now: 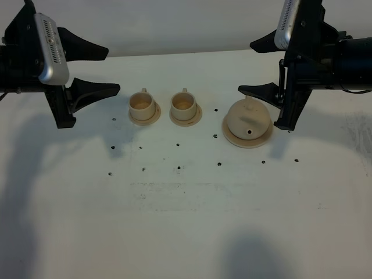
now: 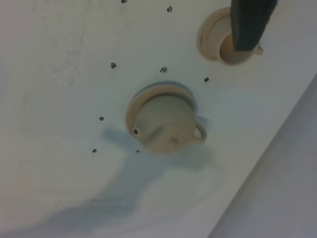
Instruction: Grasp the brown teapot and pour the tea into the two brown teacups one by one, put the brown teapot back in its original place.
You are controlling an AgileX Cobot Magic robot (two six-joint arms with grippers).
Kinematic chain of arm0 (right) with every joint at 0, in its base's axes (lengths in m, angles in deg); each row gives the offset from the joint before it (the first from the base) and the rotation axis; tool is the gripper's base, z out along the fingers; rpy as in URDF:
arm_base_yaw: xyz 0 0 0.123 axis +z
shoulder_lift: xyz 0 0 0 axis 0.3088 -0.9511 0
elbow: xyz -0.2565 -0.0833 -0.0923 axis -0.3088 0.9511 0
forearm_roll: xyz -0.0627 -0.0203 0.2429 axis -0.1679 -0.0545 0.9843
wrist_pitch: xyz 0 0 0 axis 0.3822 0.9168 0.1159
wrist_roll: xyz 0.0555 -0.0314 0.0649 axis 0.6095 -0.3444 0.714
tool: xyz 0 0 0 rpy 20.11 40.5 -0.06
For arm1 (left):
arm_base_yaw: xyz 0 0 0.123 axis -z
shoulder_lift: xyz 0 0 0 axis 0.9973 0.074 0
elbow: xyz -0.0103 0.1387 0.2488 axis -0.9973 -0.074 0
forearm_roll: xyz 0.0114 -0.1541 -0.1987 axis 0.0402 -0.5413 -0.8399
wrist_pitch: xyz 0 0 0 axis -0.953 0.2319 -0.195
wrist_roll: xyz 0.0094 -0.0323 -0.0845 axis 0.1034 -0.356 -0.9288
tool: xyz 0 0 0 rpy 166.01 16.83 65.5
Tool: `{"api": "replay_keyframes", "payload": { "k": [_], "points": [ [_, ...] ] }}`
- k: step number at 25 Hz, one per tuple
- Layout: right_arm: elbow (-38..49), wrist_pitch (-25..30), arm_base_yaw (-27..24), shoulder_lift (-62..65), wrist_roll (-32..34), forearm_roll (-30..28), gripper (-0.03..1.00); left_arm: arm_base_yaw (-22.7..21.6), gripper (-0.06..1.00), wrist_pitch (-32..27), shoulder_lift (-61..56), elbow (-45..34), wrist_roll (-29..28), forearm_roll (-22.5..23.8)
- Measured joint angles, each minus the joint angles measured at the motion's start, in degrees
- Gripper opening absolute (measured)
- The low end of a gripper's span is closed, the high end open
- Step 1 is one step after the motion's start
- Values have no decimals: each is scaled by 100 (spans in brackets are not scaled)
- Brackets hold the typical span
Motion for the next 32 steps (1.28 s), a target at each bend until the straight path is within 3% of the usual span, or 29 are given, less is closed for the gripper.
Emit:
{"api": "replay_keyframes", "payload": {
  "k": [20,27,32],
  "points": [
    [0,-34,0,0,13,0,59,0,57,0,0,0,-26,0],
    [0,-182,0,51,697,2,59,-75,57,15,-50,0,-702,36],
    [0,-530,0,265,1398,-81,59,-357,57,172,-320,3,-1672,161]
  ]
}}
